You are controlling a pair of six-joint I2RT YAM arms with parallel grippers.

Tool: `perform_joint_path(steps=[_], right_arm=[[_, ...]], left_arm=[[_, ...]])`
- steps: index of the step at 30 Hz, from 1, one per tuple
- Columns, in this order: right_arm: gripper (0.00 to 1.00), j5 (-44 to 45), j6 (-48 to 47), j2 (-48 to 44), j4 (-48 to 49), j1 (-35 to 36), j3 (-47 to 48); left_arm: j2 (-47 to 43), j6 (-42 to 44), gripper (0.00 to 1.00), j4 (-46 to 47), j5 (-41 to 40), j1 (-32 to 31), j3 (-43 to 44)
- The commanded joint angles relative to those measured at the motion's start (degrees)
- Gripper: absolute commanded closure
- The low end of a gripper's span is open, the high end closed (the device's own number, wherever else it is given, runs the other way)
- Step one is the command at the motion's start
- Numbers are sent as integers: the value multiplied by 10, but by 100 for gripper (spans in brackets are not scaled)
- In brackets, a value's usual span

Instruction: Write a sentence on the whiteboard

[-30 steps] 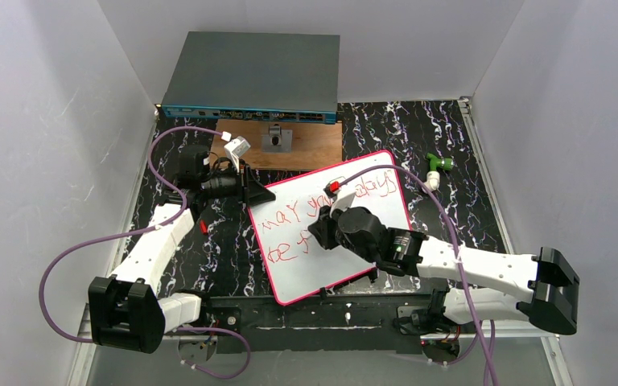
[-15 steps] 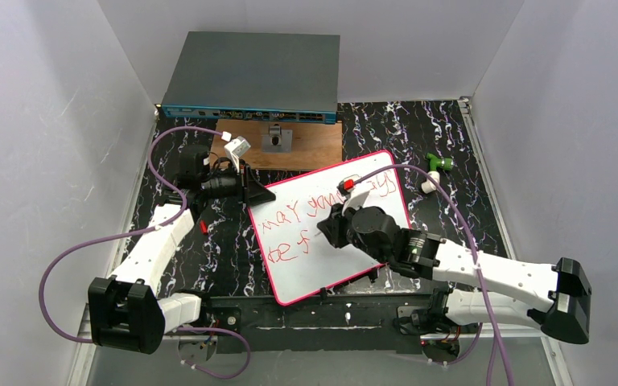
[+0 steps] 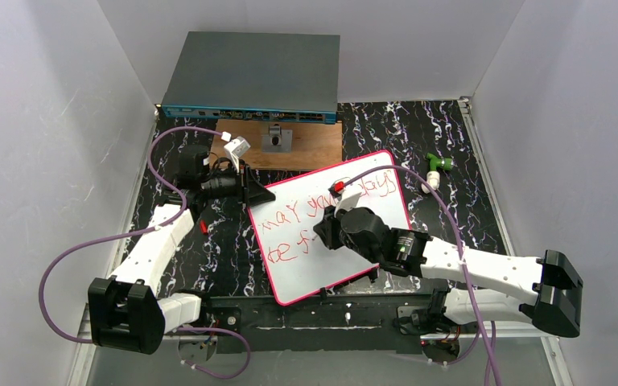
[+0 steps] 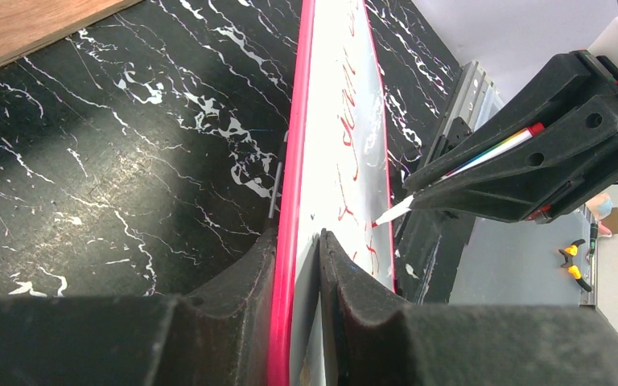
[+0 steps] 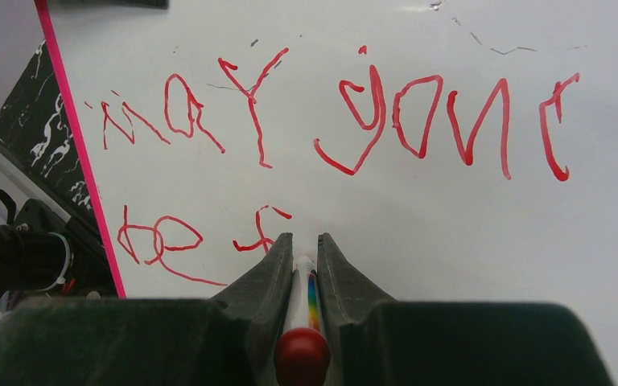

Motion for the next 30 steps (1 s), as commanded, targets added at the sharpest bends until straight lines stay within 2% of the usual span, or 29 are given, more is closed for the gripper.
perform_joint_path(steps=[1,16,30], right_arm=[[99,14,11,3,23,-3,1],[99,4,48,-11,19,-3,-59],[99,-19,33,-36,-1,-3,-56]], left_arm=[[-12,64,100,-2,-77,-3,-2],[-16,65,100,-3,-80,-3,-3],[-16,67,100,-6,-83,-3,-3]])
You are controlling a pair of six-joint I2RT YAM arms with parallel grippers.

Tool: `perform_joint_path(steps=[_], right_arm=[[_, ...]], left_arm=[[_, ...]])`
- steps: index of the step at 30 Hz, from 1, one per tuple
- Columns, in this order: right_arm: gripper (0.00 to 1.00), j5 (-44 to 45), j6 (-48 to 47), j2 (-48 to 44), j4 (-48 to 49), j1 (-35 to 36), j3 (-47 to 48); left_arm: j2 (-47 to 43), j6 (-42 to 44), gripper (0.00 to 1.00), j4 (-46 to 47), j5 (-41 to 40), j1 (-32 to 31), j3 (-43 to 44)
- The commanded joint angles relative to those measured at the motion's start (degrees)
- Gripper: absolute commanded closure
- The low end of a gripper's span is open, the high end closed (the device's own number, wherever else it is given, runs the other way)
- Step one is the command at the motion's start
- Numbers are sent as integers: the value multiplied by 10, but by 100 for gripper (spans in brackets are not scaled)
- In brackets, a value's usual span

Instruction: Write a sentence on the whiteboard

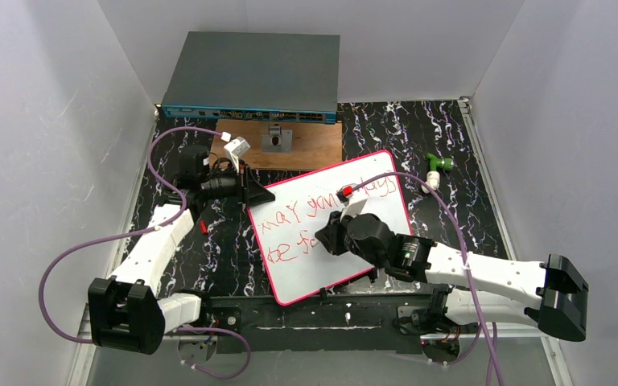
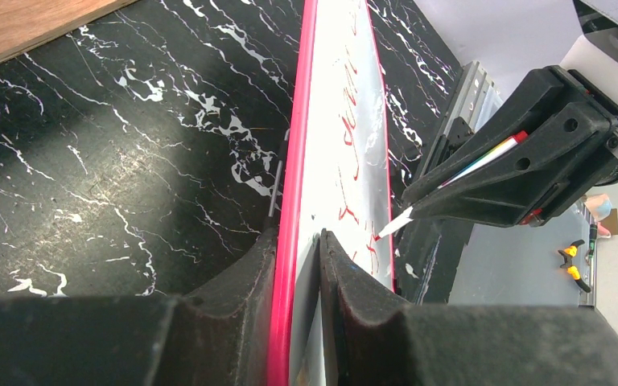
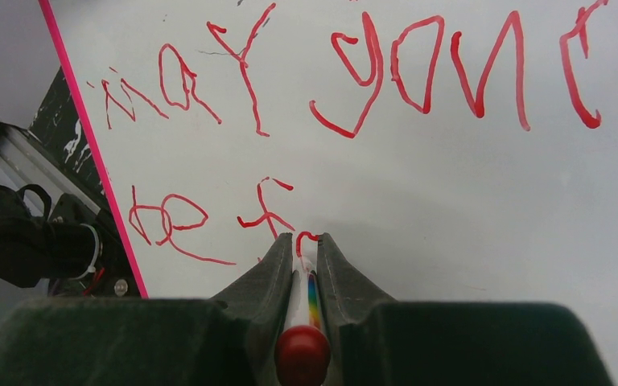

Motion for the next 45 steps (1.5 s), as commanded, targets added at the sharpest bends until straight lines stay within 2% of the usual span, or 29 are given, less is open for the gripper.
perform_joint_path(steps=[1,9,19,45], right_arm=[[99,-17,-31,-14,-32,-3,1],[99,-64,-61,-58,-42,-2,52],[99,3,-100,-8,-38,-4,111],[99,1,-65,37,-12,-7,68]], left_arm=[[-15,67,100,-2,-81,-3,-3],[-16,67,100,-3,-83,-3,-3],[-17,69,100,-4,-84,-3,-3],[-19,70,100,-6,-85,-3,-4]])
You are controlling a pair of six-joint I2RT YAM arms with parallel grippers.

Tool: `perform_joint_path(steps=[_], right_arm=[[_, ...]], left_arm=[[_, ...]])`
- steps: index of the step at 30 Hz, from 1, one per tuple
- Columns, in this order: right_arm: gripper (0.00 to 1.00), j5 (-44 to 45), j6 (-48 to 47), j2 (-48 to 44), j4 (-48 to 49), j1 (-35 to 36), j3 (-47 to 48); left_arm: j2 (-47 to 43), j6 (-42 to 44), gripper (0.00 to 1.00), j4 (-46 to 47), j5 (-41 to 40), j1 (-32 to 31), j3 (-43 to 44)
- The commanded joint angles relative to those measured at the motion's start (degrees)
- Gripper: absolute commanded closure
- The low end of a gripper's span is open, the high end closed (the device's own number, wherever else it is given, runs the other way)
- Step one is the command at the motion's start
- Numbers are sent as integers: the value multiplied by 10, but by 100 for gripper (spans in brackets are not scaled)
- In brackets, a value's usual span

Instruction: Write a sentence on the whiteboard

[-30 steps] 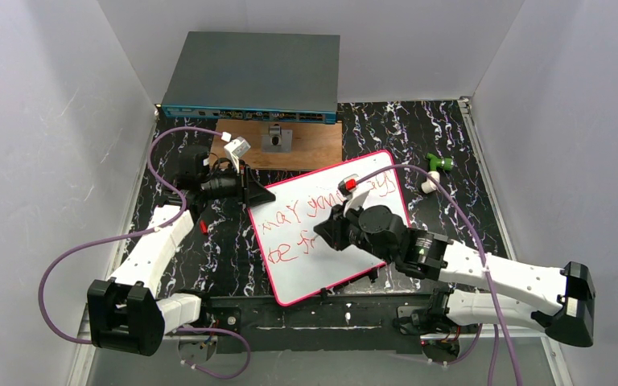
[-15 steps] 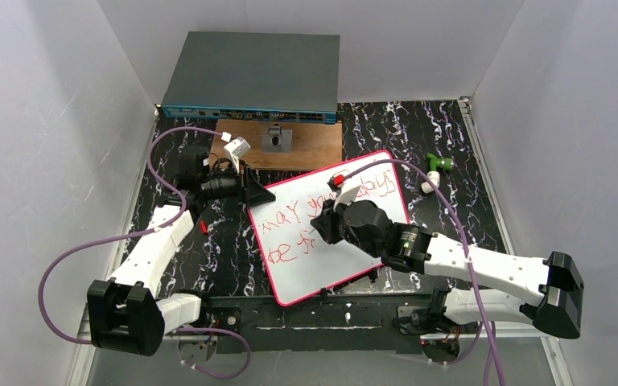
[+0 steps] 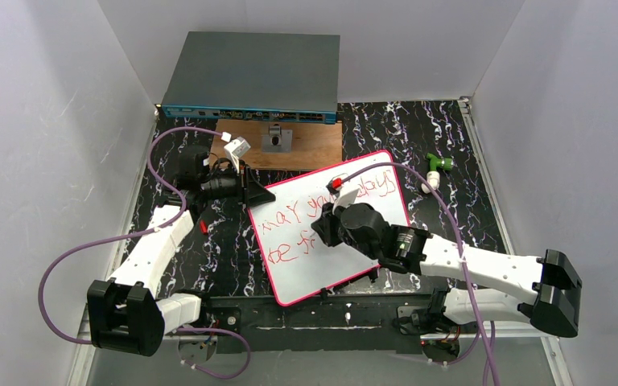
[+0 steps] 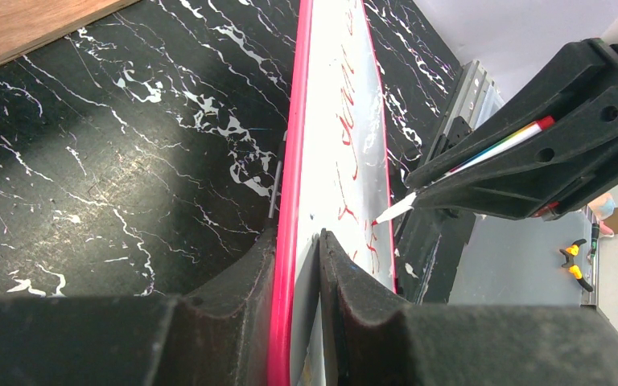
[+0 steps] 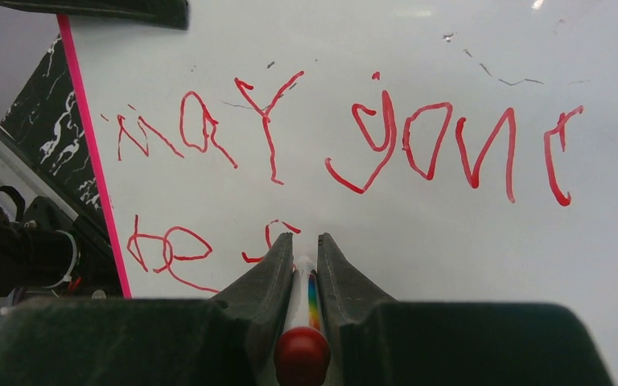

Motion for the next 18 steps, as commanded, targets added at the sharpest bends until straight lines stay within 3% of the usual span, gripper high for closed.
perform_joint_path(steps=[1,11,18], right_arm=[[99,5,9,6,26,-1,-6],[99,8,-6,4,32,-1,-4],[99,0,-7,-30,-24,-1,19]], left_arm=[[-13,70,100,-5,-82,-3,-4],[-14,70,100,-4,-82,-3,-4],[-14,69,100,-4,-82,-3,-5]])
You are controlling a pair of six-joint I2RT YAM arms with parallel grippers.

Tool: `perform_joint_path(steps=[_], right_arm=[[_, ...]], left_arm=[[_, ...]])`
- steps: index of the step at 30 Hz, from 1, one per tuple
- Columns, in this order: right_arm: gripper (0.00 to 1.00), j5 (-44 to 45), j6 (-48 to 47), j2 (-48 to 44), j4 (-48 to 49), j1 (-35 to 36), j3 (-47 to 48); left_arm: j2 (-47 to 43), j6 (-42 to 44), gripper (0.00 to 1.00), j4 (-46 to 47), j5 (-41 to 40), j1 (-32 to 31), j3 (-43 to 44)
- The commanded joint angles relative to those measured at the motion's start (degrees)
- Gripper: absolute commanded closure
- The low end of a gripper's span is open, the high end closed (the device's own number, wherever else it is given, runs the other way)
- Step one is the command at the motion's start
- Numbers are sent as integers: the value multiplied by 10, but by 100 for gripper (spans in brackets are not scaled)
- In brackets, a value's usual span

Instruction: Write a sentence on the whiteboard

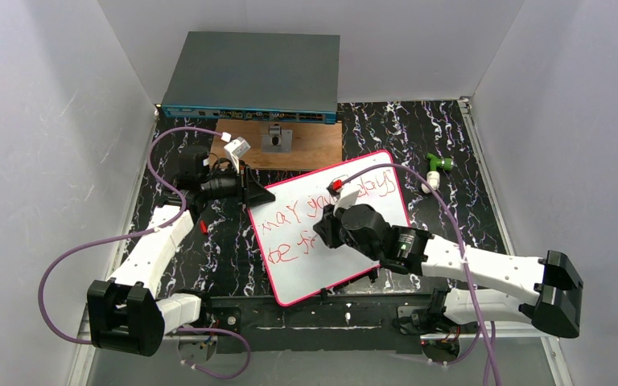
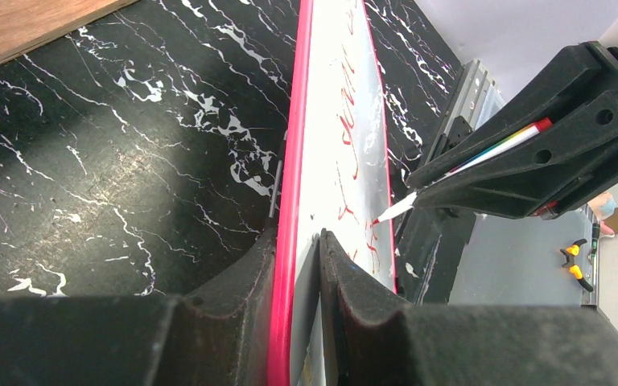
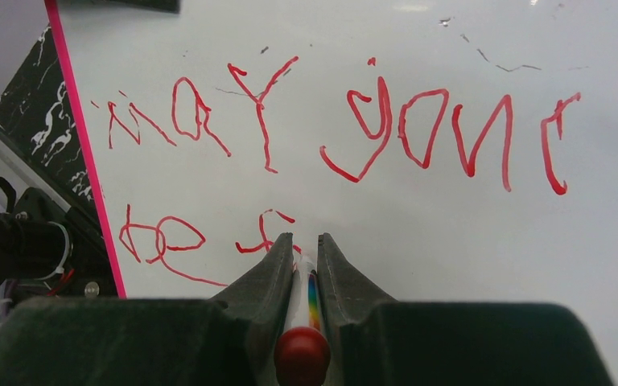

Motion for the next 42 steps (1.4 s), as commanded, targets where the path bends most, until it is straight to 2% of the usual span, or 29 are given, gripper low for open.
perform_joint_path(steps=[1,6,17,24,42], right_arm=[[99,0,-5,-39,-28,-1,30],[99,12,3,-64,-43,-2,42],[99,6,-2,0,-26,-28,61],[99,-2,-7,9,-19,-42,65],[99,-40,52,-3,-46,-43,-12]], left_arm=[[-13,68,100,-1,-81,-3,-5],[-15,68,100,-1,-81,-3,-5],[-18,65,100,1,-76,-3,-5],[-19,65,100,3,-75,-3,-5],[-19,64,100,4,-74,-3,-5]])
